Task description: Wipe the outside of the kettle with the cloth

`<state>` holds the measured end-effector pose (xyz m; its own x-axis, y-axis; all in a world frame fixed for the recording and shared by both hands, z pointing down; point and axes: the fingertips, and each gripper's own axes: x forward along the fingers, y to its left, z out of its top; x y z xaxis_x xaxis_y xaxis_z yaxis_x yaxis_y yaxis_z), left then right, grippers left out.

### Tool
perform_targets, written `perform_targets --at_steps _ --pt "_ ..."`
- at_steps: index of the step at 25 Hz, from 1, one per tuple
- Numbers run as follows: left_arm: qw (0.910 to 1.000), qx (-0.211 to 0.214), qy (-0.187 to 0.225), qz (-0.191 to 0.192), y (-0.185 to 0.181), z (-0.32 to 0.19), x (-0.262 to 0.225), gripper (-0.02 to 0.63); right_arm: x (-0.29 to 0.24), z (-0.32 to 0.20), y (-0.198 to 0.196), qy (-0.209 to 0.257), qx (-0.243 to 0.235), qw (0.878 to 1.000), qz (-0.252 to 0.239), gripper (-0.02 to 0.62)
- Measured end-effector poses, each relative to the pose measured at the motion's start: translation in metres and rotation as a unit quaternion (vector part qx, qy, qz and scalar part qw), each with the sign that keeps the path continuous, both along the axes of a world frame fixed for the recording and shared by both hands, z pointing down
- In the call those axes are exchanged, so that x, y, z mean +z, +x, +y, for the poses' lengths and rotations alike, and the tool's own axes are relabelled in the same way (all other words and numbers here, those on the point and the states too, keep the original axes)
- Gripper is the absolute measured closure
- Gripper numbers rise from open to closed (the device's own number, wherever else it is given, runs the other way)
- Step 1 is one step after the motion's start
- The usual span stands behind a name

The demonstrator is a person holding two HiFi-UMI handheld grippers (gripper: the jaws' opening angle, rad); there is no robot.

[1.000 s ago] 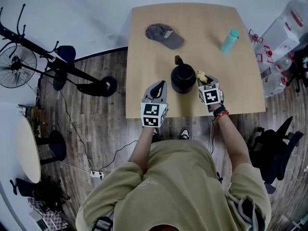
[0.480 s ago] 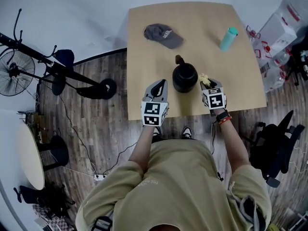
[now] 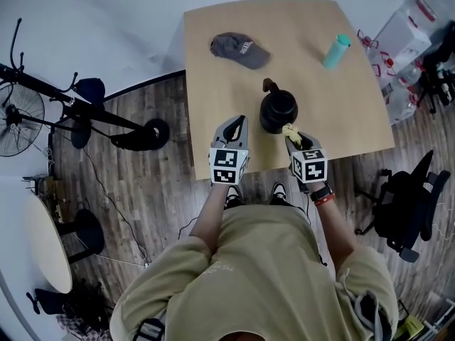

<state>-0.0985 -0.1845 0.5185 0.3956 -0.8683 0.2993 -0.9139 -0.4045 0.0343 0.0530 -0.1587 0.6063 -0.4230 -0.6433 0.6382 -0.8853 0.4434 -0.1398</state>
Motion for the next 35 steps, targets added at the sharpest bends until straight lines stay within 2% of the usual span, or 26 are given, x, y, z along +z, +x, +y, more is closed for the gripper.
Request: perform_targets --at_steps 8,12,19,27,35 --pt "0.9999 0.003 -0.001 0.017 -0.04 -0.003 -0.004 0.581 0.012 0.0 -0.1 -0.028 0.039 0.997 -0.057 0.454" --pt "0.9998 -0.004 0.005 0.02 -0.061 -0.004 -0.009 0.581 0.024 -0.017 -0.129 -0.035 0.078 0.994 -0.066 0.454" --pt "0.9998 -0.008 0.009 0.018 -0.083 -0.003 -0.012 0.581 0.04 -0.043 -0.14 -0.054 0.155 0.982 -0.098 0.454" --pt "0.9997 0.0 0.017 0.018 -0.078 0.001 -0.015 0.581 0.052 -0.055 -0.129 -0.09 0.226 0.961 -0.131 0.454" --pt "0.9997 -0.002 0.01 0.023 -0.069 0.004 -0.007 0.581 0.051 -0.047 -0.116 -0.092 0.235 0.957 -0.142 0.454"
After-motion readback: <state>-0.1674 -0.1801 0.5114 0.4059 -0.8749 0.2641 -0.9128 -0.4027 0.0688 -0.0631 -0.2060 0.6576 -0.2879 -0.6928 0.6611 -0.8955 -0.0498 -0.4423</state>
